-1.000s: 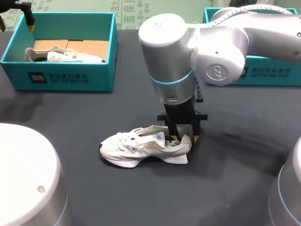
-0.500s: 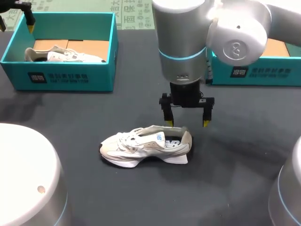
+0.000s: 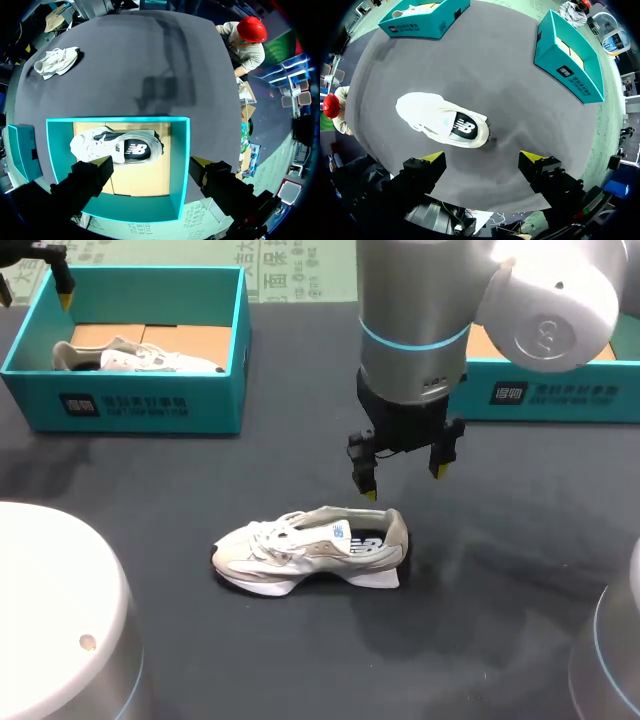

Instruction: Take the shoe out of the shoebox, open the shoe tongue, remove and reinsert the insole, then place the shoe into the shoebox

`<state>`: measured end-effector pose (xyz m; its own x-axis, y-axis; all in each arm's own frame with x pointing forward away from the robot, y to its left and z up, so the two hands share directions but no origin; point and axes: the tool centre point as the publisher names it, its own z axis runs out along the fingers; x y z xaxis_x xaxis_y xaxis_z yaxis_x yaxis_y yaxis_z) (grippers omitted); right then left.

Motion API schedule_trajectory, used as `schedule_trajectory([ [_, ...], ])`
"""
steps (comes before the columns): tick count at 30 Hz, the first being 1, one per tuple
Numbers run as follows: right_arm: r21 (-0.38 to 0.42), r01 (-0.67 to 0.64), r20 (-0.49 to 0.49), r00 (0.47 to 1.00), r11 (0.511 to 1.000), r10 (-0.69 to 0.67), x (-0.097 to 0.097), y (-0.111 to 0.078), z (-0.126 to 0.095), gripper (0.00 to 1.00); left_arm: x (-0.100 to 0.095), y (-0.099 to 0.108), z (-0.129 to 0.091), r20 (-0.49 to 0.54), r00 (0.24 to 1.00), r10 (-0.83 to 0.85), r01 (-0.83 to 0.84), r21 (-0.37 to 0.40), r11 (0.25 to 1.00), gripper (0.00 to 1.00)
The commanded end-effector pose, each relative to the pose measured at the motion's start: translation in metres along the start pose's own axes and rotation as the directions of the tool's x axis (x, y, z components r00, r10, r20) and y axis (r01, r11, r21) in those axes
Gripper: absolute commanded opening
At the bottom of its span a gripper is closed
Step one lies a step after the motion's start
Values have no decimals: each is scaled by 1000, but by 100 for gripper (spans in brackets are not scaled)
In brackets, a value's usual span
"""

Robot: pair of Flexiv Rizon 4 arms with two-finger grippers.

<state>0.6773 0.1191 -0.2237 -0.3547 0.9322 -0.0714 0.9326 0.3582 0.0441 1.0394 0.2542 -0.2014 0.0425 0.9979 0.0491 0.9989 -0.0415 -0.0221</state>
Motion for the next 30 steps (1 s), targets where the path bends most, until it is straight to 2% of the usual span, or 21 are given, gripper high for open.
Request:
schedule_trajectory([
  [1, -71, 218, -150, 963, 973, -226, -11, -7, 4, 100, 0, 0, -1, -2, 1000, 0, 0, 0, 1000, 100],
  [5, -71, 218, -150, 963, 973, -226, -11, -7, 4, 100, 0, 0, -1, -2, 1000, 0, 0, 0, 1000, 100],
  [6, -115, 242, -173, 950, 963, -259, -10, -6, 5, 100, 0, 0, -1, -2, 1000, 0, 0, 0, 1000, 100],
  [7, -150, 301, -160, 933, 942, -323, -11, -6, 9, 100, 0, 0, -1, -2, 1000, 0, 0, 0, 1000, 100],
  [8, -217, 356, -185, 899, 909, -397, -10, -6, 11, 100, 0, 0, -1, -2, 1000, 0, 0, 0, 1000, 100],
  [9, -323, 365, -256, 855, 873, -452, -14, -7, 13, 100, 0, 0, -1, -2, 1000, 0, 0, 0, 1000, 100],
  [11, -376, 385, -281, 819, 843, -500, -22, -10, 17, 100, 0, 0, -1, -2, 1000, 0, 0, 0, 1000, 100],
  [13, -465, 410, -300, 761, 785, -575, -30, -14, 19, 100, 0, 0, -1, -2, 1000, 0, 0, 0, 1000, 100],
  [14, -495, 411, -289, 753, 766, -591, -33, -15, 20, 100, 0, 0, -1, -2, 1000, 0, 0, 0, 1000, 100],
  [16, -558, 433, -283, 703, 708, -653, -40, -17, 23, 100, 0, 0, -1, -2, 1000, 0, 0, 0, 1000, 100],
  [17, -561, 442, -263, 707, 700, -657, -42, -18, 26, 100, 0, 0, -1, -2, 1000, 0, 0, 0, 1000, 100],
  [19, -621, 474, -251, 634, 624, -731, -46, -17, 33, 100, 0, 0, -1, -2, 1000, 0, 0, 0, 1000, 100],
  [20, -629, 477, -258, 617, 614, -743, -49, -18, 35, 100, 0, 0, -1, -2, 1000, 0, 0, 0, 1000, 100],
  [30, -629, 477, -258, 617, 614, -743, -49, -18, 35, 100, 0, 0, -1, -2, 1000, 0, 0, 0, 1000, 100],
])
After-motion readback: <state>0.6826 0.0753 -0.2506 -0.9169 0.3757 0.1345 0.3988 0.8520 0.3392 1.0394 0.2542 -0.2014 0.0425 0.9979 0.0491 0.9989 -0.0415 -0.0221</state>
